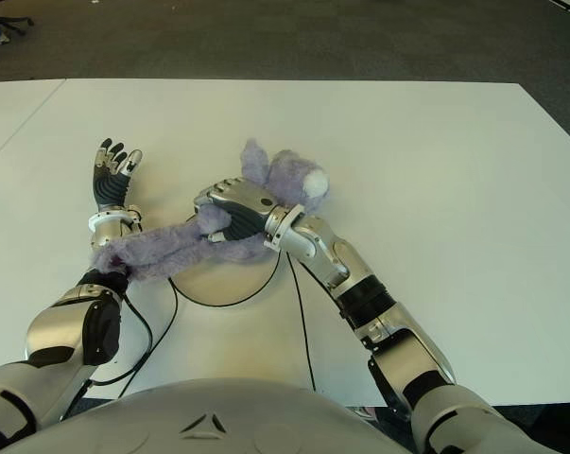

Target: Put the doll into the plate.

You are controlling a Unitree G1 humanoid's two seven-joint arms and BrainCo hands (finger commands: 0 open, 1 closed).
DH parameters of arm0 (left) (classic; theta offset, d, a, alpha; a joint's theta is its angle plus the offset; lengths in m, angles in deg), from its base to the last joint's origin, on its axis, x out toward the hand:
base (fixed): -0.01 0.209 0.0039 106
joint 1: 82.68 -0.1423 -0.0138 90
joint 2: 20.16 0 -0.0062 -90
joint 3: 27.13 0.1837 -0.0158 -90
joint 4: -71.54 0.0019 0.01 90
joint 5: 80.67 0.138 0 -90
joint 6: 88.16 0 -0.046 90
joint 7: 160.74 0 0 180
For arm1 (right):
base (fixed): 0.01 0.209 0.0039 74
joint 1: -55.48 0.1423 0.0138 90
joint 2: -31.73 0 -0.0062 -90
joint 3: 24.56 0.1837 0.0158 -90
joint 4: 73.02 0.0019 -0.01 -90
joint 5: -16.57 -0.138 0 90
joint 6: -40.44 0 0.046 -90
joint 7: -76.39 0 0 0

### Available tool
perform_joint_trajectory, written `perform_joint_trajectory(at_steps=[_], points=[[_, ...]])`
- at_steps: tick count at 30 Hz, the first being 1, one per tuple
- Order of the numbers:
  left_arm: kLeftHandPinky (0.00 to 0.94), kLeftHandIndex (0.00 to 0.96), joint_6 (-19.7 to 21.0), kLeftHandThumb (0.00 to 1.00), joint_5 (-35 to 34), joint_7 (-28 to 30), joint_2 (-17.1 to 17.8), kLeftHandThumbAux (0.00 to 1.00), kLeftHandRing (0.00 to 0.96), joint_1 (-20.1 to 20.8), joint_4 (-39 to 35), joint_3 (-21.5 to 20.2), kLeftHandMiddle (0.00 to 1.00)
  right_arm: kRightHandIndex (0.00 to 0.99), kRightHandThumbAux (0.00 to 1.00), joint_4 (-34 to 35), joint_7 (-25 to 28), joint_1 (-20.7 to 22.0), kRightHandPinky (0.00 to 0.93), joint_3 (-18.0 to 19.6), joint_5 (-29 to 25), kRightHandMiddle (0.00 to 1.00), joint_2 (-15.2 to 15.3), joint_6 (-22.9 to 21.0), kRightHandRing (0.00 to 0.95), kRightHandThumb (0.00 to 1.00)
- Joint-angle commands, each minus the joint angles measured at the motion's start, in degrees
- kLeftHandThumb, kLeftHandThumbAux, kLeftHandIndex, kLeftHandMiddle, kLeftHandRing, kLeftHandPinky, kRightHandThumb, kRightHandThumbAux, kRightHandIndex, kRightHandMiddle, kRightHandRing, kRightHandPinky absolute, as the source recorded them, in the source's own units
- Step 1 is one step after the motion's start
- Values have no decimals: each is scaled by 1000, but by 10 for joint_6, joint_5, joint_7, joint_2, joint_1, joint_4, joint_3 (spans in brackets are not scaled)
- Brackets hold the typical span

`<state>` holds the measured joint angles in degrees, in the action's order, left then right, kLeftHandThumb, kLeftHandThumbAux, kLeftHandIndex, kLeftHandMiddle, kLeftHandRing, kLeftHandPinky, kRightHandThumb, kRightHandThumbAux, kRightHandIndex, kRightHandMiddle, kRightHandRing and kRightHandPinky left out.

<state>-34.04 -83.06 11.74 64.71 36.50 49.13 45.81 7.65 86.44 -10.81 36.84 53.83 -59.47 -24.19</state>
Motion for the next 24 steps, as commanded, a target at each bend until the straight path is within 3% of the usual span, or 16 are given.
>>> perform_joint_trajectory(at_steps=[1, 7, 12, 24], points=[[79, 76, 22, 0, 8, 0, -109, 599, 112, -139, 77, 17, 137, 439, 716, 4, 3, 56, 859, 42, -31, 854, 16, 12, 852, 706], [67, 67, 41, 0, 11, 7, -97, 590, 102, -139, 85, 17, 127, 440, 715, 82, -3, 61, 819, 87, -56, 846, 13, -9, 844, 706], [61, 67, 38, 0, 37, -21, -92, 590, 102, -141, 84, 39, 132, 440, 718, 118, 12, 48, 788, 81, -73, 821, -10, -20, 816, 703], [27, 34, 18, 0, 42, -24, -91, 586, 64, -144, 80, 55, 92, 440, 715, 147, 47, 52, 850, 58, -87, 828, -39, -46, 827, 709]])
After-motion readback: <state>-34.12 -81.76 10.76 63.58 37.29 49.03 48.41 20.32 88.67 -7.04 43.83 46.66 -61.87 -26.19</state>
